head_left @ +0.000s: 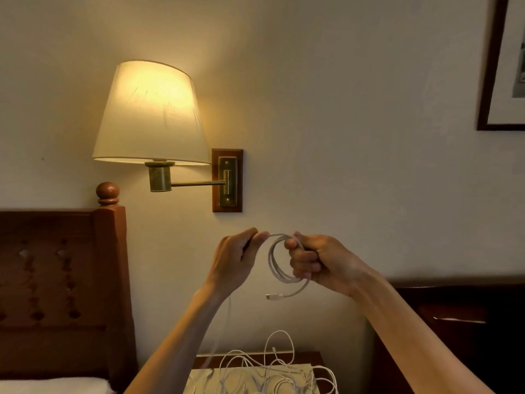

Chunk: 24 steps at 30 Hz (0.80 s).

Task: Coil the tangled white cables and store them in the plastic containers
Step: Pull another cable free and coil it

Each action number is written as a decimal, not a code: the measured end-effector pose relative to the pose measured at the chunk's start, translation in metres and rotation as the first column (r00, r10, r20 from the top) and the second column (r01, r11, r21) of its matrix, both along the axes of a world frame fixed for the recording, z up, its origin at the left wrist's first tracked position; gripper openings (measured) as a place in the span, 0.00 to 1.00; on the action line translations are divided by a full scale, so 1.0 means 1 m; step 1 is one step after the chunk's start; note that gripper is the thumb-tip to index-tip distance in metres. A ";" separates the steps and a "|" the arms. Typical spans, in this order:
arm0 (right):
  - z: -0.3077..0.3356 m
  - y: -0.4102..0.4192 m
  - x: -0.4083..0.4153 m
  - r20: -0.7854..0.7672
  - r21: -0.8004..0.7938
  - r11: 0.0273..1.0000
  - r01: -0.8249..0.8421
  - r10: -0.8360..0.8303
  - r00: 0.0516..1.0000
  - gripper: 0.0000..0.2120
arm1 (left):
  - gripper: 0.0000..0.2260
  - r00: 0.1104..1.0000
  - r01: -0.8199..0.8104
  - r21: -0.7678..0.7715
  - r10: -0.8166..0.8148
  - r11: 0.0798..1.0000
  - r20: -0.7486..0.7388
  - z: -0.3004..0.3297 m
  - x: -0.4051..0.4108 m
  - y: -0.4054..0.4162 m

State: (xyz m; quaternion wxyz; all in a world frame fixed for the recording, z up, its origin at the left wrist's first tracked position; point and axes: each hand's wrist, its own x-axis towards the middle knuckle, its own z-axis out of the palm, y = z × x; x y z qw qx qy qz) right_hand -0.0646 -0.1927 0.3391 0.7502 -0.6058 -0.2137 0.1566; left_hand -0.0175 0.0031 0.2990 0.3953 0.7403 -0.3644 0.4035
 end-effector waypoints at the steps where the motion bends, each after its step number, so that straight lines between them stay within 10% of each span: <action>1: 0.001 -0.003 0.000 -0.029 0.053 0.998 -0.014 0.016 0.999 0.17 | 0.15 1.000 0.003 -0.017 -0.003 1.000 -0.025 -0.003 0.002 0.003; 12: 0.017 -0.021 0.001 0.013 0.444 0.896 0.030 -0.040 0.999 0.11 | 0.19 0.934 -0.262 0.095 0.277 0.960 -0.226 -0.063 0.025 0.055; 17: 0.011 -0.004 0.005 0.203 0.268 0.935 0.233 -0.291 0.935 0.12 | 0.18 0.903 -0.093 0.658 0.341 0.747 -0.260 -0.025 -0.029 0.025; 24: -0.005 0.022 -0.003 0.509 -0.046 0.921 0.388 -0.313 0.802 0.14 | 0.15 0.983 0.077 0.633 0.046 0.770 -0.177 0.032 -0.079 0.000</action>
